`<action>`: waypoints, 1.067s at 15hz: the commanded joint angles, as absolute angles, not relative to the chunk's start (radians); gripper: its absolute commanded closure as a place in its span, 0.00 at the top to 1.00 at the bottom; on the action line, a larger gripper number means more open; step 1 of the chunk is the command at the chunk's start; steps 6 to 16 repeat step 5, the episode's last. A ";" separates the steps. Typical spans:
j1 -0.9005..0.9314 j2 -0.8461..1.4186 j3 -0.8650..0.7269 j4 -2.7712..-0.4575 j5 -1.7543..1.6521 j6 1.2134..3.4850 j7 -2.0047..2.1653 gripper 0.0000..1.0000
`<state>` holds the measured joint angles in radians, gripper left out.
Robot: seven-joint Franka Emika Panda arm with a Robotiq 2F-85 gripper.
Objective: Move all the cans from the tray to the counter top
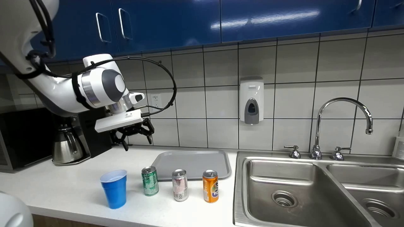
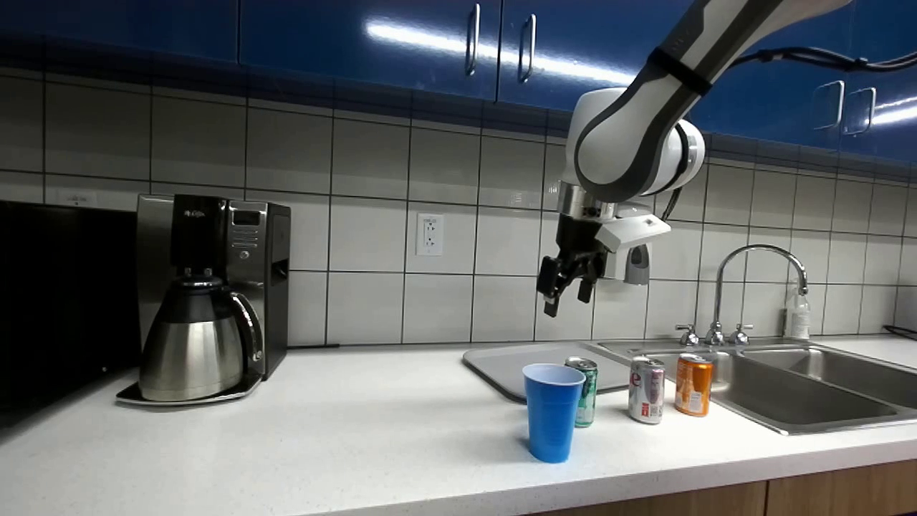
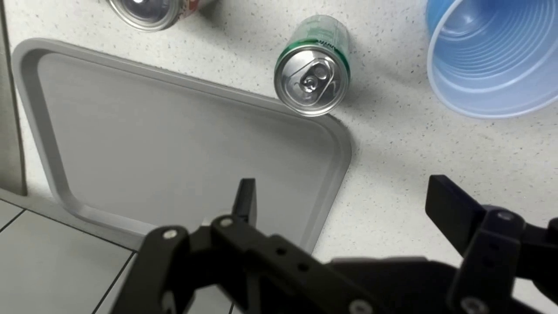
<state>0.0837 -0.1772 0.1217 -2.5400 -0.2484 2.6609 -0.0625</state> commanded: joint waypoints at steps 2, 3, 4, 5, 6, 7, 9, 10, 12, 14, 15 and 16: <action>0.086 -0.186 0.122 -2.548 -0.246 2.659 -0.059 1.00; 0.086 -0.187 0.122 -2.550 -0.246 2.659 -0.058 1.00; 0.086 -0.187 0.122 -2.551 -0.246 2.659 -0.058 1.00; 0.086 -0.187 0.122 -2.551 -0.246 2.659 -0.057 1.00; 0.086 -0.187 0.122 -2.551 -0.246 2.659 -0.057 1.00; 0.086 -0.187 0.122 -2.551 -0.246 2.659 -0.057 1.00; 0.086 -0.187 0.122 -2.551 -0.246 2.659 -0.057 1.00; 0.086 -0.187 0.122 -2.551 -0.246 2.659 -0.057 1.00; 0.086 -0.187 0.122 -2.551 -0.246 2.659 -0.057 1.00; 0.086 -0.187 0.122 -2.551 -0.246 2.659 -0.057 1.00; 0.086 -0.187 0.122 -2.551 -0.246 2.659 -0.057 1.00; 0.086 -0.187 0.122 -2.551 -0.246 2.659 -0.057 1.00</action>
